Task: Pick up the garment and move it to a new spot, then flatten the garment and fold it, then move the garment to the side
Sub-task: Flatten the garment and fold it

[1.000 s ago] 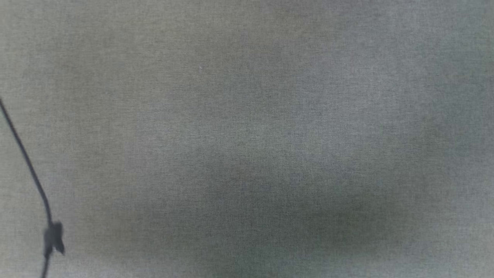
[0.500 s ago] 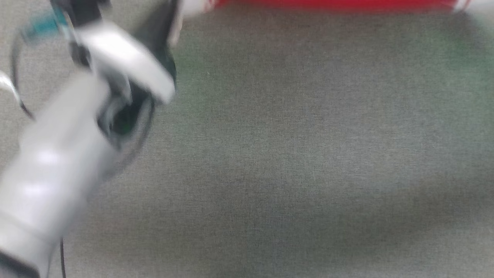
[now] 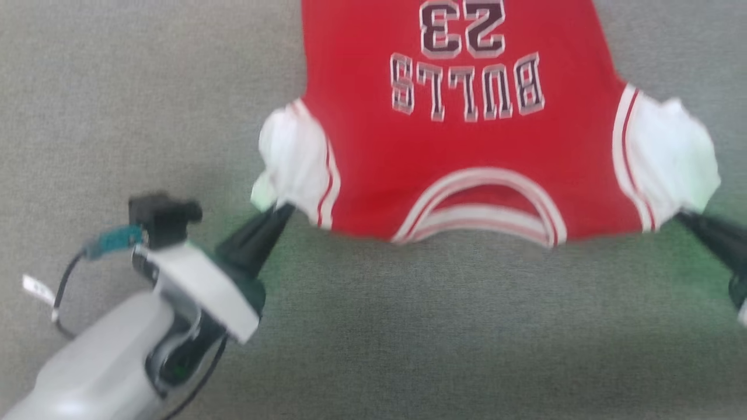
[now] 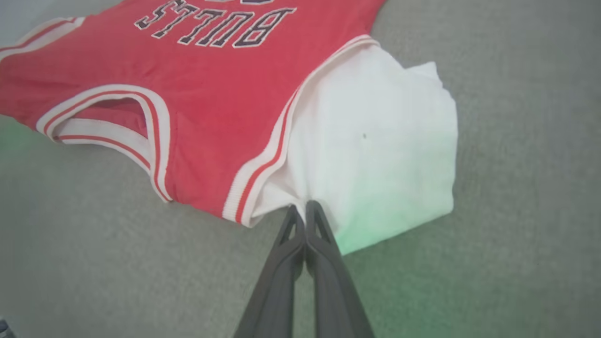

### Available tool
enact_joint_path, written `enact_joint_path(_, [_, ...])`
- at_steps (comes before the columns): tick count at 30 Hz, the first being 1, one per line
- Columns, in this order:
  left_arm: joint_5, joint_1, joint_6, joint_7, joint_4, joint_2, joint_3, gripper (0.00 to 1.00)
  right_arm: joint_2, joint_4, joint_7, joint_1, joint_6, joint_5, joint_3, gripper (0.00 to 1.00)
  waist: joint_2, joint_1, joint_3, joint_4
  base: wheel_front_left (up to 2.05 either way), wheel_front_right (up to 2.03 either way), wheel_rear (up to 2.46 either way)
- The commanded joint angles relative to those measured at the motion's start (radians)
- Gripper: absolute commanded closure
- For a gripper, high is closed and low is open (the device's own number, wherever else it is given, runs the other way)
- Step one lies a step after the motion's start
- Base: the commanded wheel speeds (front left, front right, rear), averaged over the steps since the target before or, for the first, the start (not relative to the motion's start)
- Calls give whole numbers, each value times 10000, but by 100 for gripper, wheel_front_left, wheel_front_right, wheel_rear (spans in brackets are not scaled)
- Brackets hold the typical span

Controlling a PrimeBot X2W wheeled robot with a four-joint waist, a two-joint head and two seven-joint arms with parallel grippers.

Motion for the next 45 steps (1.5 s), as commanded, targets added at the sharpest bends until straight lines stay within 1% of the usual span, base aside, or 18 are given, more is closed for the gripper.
enact_joint_path(1, [91,432,-15,-48,-262,220,84,100,-127,-231,127,427,-19,44,53,100,0,1,-123,-113,0,0,0])
enact_joint_path(5, [-106,1514,-15,-48,-1046,836,261,100,-376,-1000,462,1239,-19,16,109,100,0,1,-254,-252,0,0,0])
enact_joint_path(10, [-452,2897,-16,-48,-1996,1657,388,100,-846,-1901,895,2181,-19,-77,154,100,0,1,-378,-389,0,0,0])
enact_joint_path(14, [-688,3856,-16,-48,-2734,2206,493,100,-1223,-2374,1055,2677,-19,-163,117,100,0,1,-407,-464,0,0,0])
enact_joint_path(16, [-652,4156,34,-48,-3025,2417,669,100,-1340,-2557,947,2825,-19,-114,-26,100,0,1,-403,-466,0,0,0])
enact_joint_path(19, [-563,4380,105,-48,-3245,2466,731,100,-1404,-2596,896,2972,-19,-94,-164,100,0,1,-413,-454,0,0,0])
enact_joint_path(22, [-472,4345,136,6,-3302,2285,652,100,-1218,-2503,902,3025,-19,-137,-379,100,0,1,-455,-435,0,0,0])
enact_joint_path(25, [-276,4022,121,289,-2963,2002,383,100,-847,-2254,1114,3035,-19,-238,-543,100,0,1,-503,-436,0,0,0])
enact_joint_path(30, [140,3585,98,585,-1892,1315,-28,100,-27,-1571,1754,3059,-19,-513,-564,100,0,1,-545,-444,0,0,0])
enact_joint_path(38, [691,3048,58,679,29,327,-618,100,1358,27,2217,3244,-32,-1341,-600,100,0,1,-463,-342,0,0,0])
enact_joint_path(42, [801,2871,52,621,590,136,-748,100,1822,496,2269,3288,-65,-1665,-721,100,0,1,-405,-357,0,0,0])
enact_joint_path(45, [722,2785,38,537,806,43,-765,100,2041,675,2320,3263,-73,-1841,-859,100,0,1,-330,-428,0,0,0])
